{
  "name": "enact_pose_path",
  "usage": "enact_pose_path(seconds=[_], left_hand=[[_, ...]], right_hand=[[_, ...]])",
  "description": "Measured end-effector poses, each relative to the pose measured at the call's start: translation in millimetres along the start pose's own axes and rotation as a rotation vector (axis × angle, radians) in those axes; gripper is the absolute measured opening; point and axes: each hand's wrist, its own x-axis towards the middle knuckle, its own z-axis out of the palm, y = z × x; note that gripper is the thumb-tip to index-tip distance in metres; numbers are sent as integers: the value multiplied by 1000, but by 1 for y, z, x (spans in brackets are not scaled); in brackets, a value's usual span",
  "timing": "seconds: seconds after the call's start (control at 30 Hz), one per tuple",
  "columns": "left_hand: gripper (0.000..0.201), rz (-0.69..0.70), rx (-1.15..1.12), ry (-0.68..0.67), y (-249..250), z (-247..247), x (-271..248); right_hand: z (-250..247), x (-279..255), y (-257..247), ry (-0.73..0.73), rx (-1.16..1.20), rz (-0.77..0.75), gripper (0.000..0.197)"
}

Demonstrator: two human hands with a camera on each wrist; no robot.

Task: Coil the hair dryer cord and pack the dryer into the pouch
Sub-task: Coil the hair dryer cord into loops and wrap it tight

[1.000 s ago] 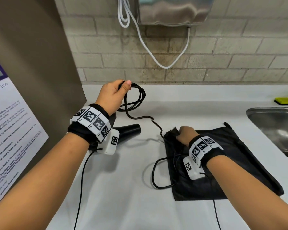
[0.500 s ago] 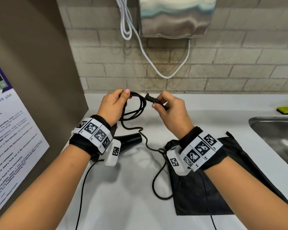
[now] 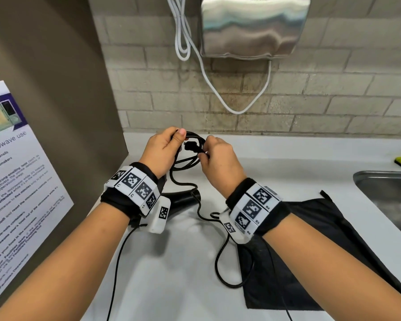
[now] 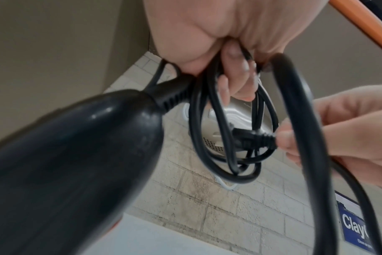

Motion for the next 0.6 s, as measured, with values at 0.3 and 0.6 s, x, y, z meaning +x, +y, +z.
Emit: enact_pose_path(seconds=[0.3,0.6], left_hand=[[26,79,59,-80,4,1,-10],[46,142,84,-98,0,-5,-11]], right_hand=[[10,29,3,-169,169,296,55],[-21,33,16,-171,861,15,49]])
